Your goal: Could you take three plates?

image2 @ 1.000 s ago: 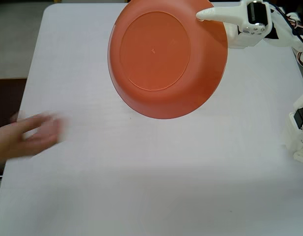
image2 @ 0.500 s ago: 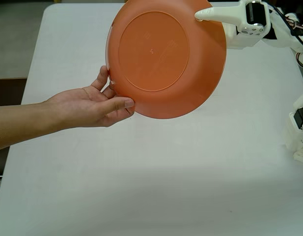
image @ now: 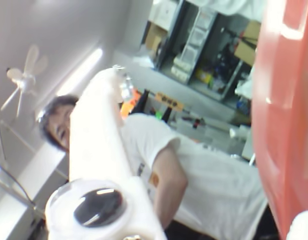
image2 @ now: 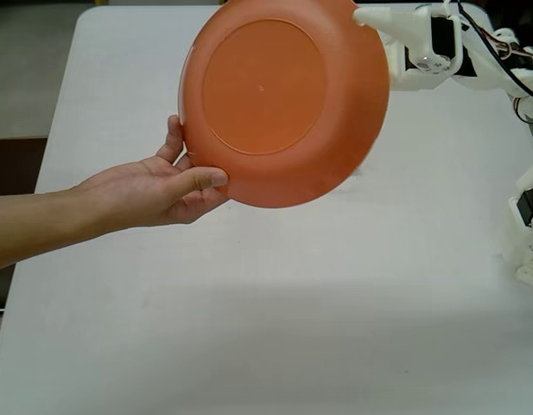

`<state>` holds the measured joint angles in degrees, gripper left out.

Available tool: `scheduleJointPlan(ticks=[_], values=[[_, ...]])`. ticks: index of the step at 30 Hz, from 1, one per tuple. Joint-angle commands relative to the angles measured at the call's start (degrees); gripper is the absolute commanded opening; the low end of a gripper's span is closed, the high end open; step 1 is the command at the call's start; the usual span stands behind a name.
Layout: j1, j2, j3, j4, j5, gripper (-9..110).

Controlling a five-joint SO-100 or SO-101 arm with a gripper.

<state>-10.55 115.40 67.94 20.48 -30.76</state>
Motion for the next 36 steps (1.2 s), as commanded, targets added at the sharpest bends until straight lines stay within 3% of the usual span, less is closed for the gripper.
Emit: scheduleJointPlan(ticks=[1,6,12,14,21,25,36], values=[[0.35,3.52,0.0,1.14,1.58,34],[1.23,9.14,5.1,6.06,13.27,33],[3.87,20.04,18.54,16.35,40.69,32],[5.8,23.99,23.99,18.63,44.74,31],[11.69,34.89,42.54,18.02,43.15,19],[12.3,40.52,51.06,16.17,42.1,0],[9.67,60.64,72.33,15.12,39.81,0]])
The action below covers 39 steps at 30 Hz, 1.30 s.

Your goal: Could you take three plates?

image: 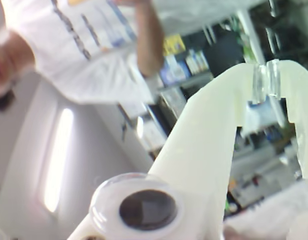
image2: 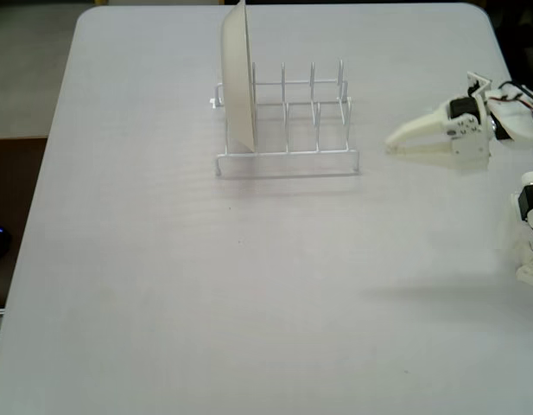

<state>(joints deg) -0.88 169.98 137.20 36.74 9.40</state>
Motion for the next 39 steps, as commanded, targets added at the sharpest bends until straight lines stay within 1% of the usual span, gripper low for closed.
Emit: scheduleJointPlan(ticks=[1,12,19,34,39], values=[[-0.09,7.82,5.1,-1.05,-0.35,0],[-0.18,19.42,22.41,-0.97,-2.02,0],[0.7,19.42,27.33,-0.97,-5.36,0],[0.88,19.51,38.76,-3.69,-8.44,0],[0.7,19.51,42.45,-7.65,-8.7,0]])
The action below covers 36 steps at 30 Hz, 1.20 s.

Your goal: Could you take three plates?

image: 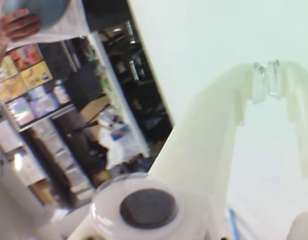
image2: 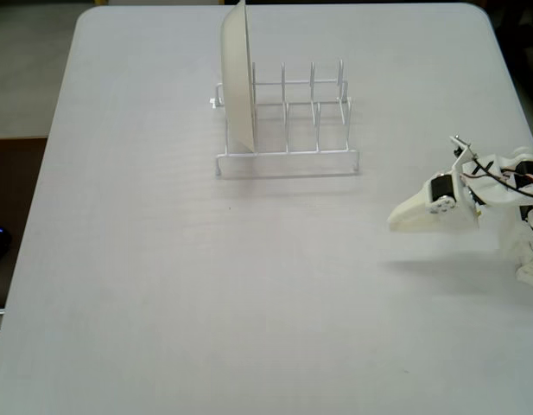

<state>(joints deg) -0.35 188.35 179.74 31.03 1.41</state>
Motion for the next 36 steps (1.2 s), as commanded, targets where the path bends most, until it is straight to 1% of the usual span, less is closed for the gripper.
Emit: scheduleJointPlan(ticks=[1,4,10,19,36], values=[[0.18,1.14,-0.09,-1.49,-1.05,0],[0.18,1.14,-0.09,0.44,-1.58,0],[0.09,1.23,-0.09,2.64,0.44,0],[0.26,1.23,0.0,5.01,-0.79,0],[0.62,1.23,0.0,5.27,-0.26,0]])
